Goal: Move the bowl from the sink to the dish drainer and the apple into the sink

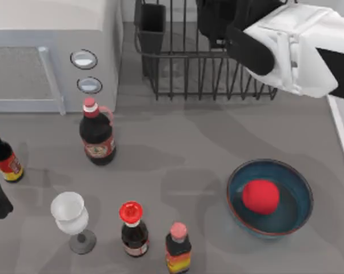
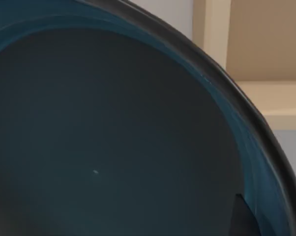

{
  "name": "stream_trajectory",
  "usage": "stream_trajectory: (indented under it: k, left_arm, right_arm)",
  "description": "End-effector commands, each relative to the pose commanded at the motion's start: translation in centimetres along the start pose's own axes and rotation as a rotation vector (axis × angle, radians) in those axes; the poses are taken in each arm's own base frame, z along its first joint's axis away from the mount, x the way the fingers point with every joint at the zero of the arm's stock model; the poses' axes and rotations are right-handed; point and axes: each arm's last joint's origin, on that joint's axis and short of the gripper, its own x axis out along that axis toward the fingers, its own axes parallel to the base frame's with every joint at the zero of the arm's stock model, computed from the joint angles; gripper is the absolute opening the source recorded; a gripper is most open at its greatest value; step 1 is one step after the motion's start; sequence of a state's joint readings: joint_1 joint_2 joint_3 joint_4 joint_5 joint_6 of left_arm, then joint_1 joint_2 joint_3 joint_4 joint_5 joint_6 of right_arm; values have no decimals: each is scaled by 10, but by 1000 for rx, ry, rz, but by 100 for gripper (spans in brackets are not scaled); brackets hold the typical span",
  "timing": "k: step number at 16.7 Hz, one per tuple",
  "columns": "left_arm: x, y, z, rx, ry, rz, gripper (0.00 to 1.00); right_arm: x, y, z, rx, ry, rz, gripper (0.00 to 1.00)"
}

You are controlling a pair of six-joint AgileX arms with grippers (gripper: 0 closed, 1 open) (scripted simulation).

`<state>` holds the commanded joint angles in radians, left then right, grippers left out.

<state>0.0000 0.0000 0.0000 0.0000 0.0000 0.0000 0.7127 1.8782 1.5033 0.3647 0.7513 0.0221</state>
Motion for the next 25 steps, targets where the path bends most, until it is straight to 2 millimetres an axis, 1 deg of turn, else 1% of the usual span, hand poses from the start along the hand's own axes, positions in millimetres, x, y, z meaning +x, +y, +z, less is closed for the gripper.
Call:
stream_trajectory:
  k: [3,5,6,8,11,24,25]
  left_arm:
    - [0,0,0,0,0,0,100]
    - [0,0,0,0,0,0,100]
    - [0,0,0,0,0,0,100]
    - [0,0,0,0,0,0,100]
    - [0,0,0,0,0,0,100]
    - [0,0,0,0,0,0,100]
    - [0,0,0,0,0,0,100]
  right_arm:
    - [22,-5,-53,8,-9,5,0]
    - [30,-11,-80,3,-5,7,0]
    - [32,-15,-90,0,-1,7,0]
    - [34,-17,-98,-4,3,8,0]
    - [34,-17,-98,-4,3,8,0]
    - [34,-17,-98,-4,3,8,98]
    - [34,-17,-98,-4,3,8,100]
